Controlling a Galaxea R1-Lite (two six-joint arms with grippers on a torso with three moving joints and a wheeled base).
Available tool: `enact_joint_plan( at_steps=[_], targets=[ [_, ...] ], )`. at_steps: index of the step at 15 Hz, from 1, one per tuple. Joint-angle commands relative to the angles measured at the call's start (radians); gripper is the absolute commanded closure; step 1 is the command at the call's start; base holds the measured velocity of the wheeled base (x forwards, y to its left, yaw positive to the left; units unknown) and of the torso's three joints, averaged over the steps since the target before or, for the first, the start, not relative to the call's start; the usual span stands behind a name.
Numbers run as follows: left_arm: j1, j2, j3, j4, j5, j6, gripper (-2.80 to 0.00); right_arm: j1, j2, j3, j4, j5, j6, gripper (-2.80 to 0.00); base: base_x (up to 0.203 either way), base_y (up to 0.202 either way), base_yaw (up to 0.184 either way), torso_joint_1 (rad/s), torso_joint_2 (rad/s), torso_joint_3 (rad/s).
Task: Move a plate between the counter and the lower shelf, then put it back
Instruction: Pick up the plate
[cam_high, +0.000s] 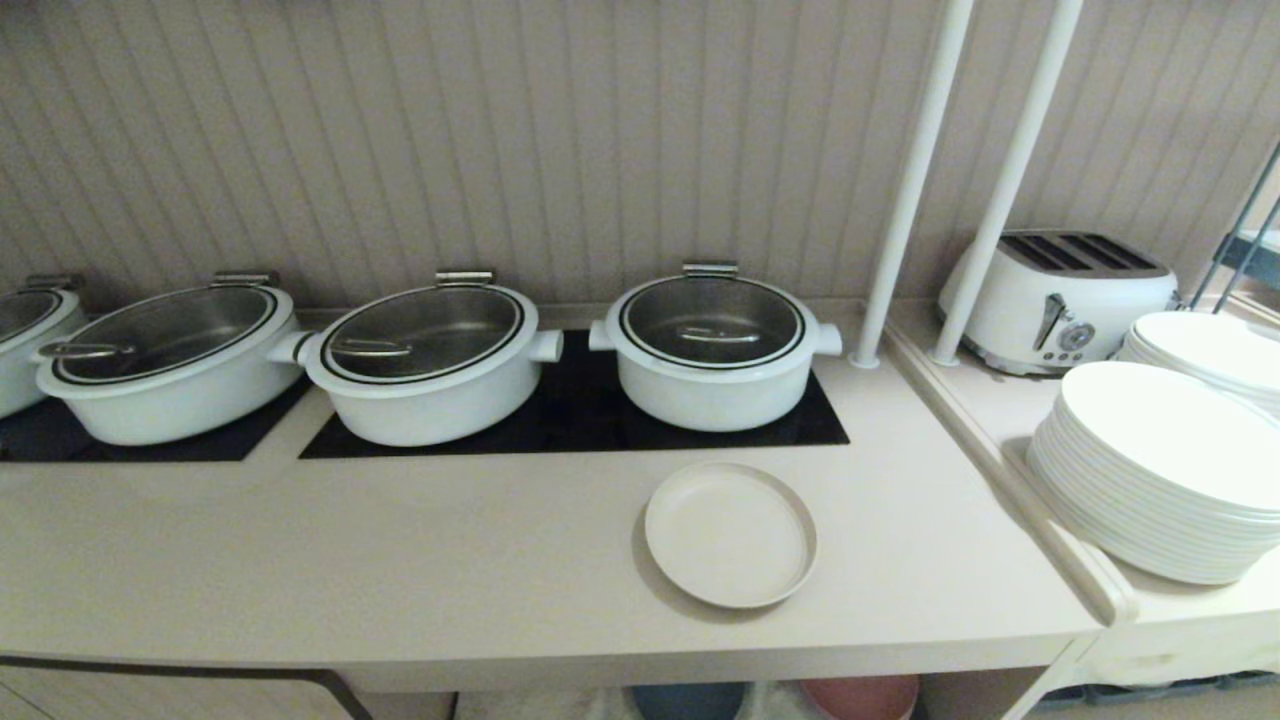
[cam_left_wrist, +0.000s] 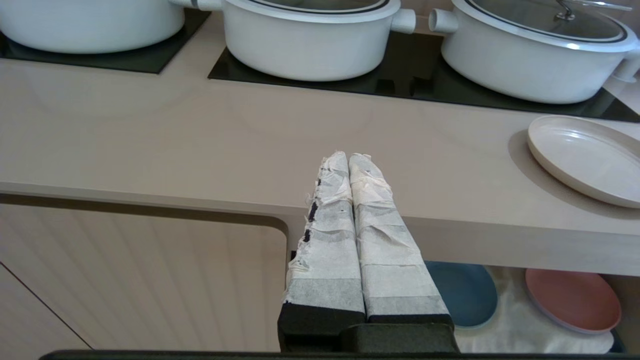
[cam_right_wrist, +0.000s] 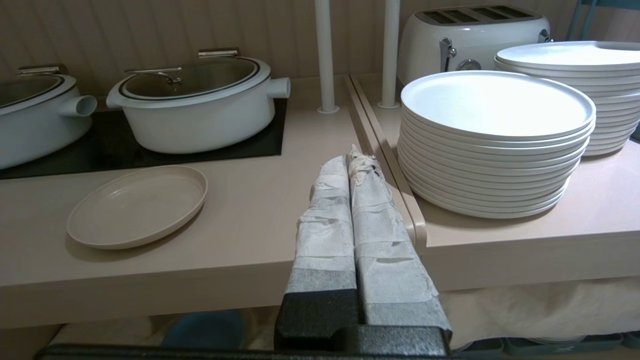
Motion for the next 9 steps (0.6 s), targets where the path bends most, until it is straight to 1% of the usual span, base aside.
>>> enact_joint_plan(
  at_steps=[1, 9],
  targets=[
    [0.000, 0.000, 0.000, 0.000, 0.001, -0.001, 0.00, 0.000, 0.000, 0.000, -0.002, 0.000, -0.002, 0.00, 0.000, 0.000, 0.000, 0.000, 0.00, 0.000],
    [0.000, 0.000, 0.001, 0.000, 0.001, -0.001, 0.00, 0.000, 0.000, 0.000, 0.000, 0.003, -0.012, 0.00, 0.000, 0.000, 0.000, 0.000, 0.00, 0.000]
  ],
)
